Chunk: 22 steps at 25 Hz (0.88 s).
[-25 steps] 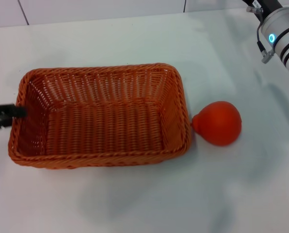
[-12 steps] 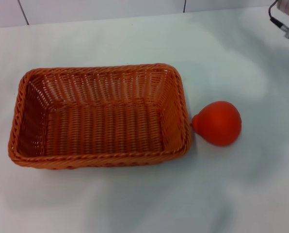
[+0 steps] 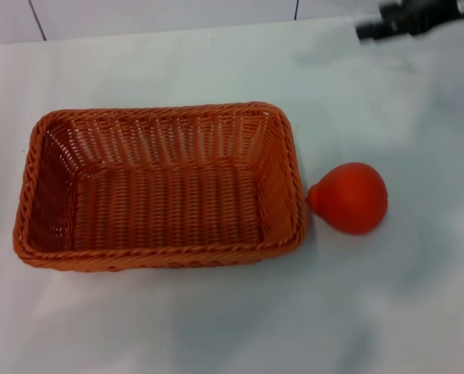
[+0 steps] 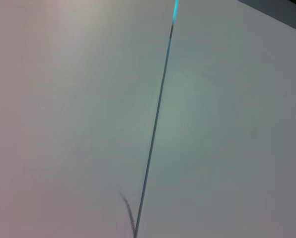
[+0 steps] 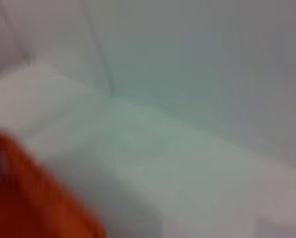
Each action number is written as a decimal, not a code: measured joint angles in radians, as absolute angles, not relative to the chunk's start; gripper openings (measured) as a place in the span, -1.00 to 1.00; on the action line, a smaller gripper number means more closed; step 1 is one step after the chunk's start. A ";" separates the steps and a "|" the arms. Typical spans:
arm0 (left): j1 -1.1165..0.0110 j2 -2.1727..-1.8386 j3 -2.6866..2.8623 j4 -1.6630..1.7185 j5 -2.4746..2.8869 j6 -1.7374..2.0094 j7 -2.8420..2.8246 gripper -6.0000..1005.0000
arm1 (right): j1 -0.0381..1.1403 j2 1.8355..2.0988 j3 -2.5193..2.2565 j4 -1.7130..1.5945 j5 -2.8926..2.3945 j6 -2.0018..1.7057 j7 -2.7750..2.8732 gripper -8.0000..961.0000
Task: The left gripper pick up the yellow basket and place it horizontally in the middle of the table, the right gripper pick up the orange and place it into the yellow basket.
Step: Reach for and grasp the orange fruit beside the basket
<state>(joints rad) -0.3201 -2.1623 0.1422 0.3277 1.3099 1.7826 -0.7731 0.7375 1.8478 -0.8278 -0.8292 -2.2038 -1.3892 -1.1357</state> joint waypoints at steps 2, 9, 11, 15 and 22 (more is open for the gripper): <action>-0.324 -2.161 0.144 0.317 1.309 1.780 -0.773 0.04 | 0.760 1.851 -0.809 -0.850 -2.331 -1.462 -1.135 0.54; -0.333 -2.162 0.148 0.290 1.311 1.787 -0.784 0.04 | 0.783 1.891 -0.888 -0.868 -2.493 -1.549 -1.167 0.53; -0.337 -2.162 0.148 0.284 1.313 1.787 -0.784 0.04 | 0.784 1.904 -0.909 -0.870 -2.497 -1.563 -1.178 0.53; -0.344 -2.162 0.156 0.277 1.314 1.781 -0.784 0.04 | 0.783 1.921 -0.952 -0.869 -2.504 -1.573 -1.181 0.53; -0.348 -2.161 0.160 0.265 1.314 1.781 -0.784 0.04 | 0.786 1.970 -0.999 -0.851 -2.566 -1.576 -1.186 0.53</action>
<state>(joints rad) -0.3481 -2.1610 0.1600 0.2650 1.3141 1.7806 -0.7839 0.7863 1.9695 -0.9990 -0.8510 -2.5656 -1.5762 -1.1864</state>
